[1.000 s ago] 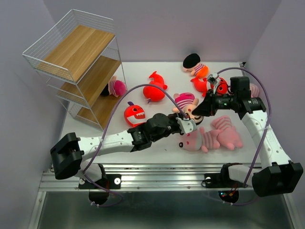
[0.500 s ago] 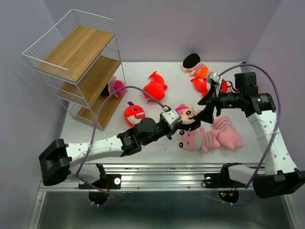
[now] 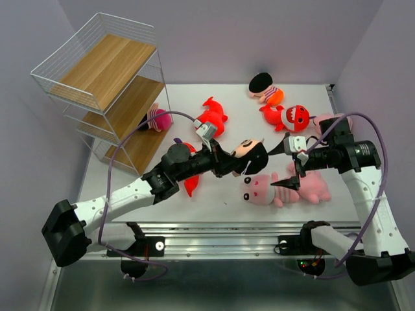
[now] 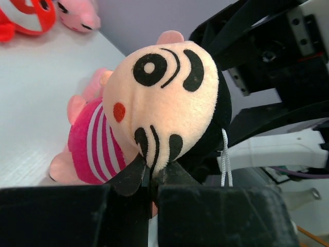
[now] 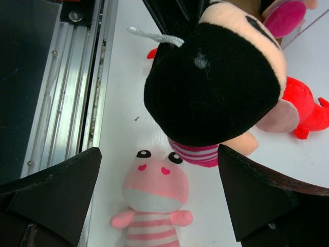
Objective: Place and organize the stuffed toys onto the shelf
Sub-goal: Pass the stuffed toy from the left arm to the right
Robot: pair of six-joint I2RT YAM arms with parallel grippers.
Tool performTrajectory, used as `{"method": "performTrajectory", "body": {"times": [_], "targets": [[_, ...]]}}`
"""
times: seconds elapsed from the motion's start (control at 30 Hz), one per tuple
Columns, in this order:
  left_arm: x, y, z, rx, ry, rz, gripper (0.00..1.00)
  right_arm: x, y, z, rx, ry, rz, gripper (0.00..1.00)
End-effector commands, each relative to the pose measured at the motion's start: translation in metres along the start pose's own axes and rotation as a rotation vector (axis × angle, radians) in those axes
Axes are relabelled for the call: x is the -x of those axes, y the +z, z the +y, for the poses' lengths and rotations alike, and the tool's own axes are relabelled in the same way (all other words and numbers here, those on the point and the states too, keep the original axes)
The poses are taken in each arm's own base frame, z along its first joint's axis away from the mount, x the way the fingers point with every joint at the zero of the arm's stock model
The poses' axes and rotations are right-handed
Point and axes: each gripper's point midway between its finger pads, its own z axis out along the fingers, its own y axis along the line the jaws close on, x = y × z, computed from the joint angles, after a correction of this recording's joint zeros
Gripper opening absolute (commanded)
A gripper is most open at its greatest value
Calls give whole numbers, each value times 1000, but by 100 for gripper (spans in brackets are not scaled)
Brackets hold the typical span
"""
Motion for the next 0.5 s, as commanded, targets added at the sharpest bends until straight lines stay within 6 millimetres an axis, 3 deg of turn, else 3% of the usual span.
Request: {"method": "performTrajectory", "body": {"times": [0.0,0.23,0.47], "targets": [[25,-7,-58,-200,-120,15,0,10,4,12,35,-112,-76,100],[19,-7,-79,-289,-218,114,0,16,10,3,34,-60,-148,100],[16,1,-77,-298,-251,129,1,48,10,-1,83,91,-295,100]]}}
